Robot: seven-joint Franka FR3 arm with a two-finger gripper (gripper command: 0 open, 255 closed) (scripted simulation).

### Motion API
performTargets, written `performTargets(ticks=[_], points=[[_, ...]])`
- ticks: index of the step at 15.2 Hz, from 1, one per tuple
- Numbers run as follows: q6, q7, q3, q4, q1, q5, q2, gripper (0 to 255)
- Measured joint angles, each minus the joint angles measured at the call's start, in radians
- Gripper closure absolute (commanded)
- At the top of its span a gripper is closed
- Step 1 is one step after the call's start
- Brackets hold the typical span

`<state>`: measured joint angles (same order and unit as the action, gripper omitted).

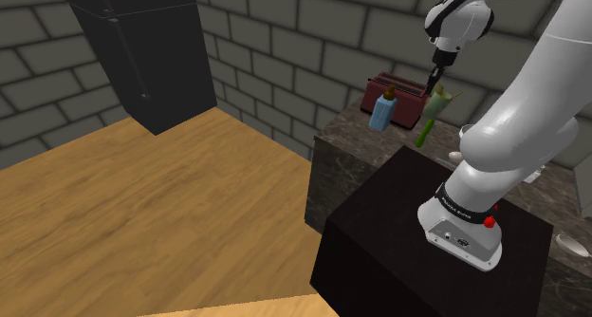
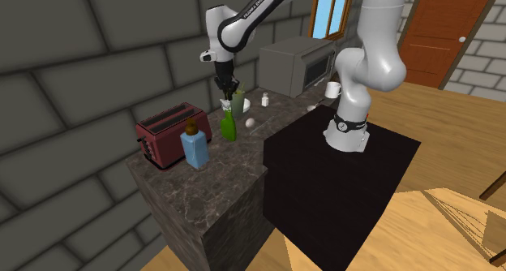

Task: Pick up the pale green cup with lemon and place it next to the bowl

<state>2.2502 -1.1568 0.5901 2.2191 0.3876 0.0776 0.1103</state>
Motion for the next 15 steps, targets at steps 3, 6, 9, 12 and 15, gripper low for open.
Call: performTargets(ticks=[3, 6, 9, 12, 15], points=[[0.005, -0.055, 0.034, 0.030, 0.035, -0.023, -0.029, 255], [0.017, -0.123, 0.070, 0.053, 0.074, -0.034, -0.041, 255], [0.020, -0.193, 0.107, 0.064, 0.115, -0.047, -0.052, 255], [0.018, -0.258, 0.141, 0.068, 0.152, -0.058, -0.061, 255], [0.011, -0.345, 0.176, 0.047, 0.197, -0.044, -0.041, 255]])
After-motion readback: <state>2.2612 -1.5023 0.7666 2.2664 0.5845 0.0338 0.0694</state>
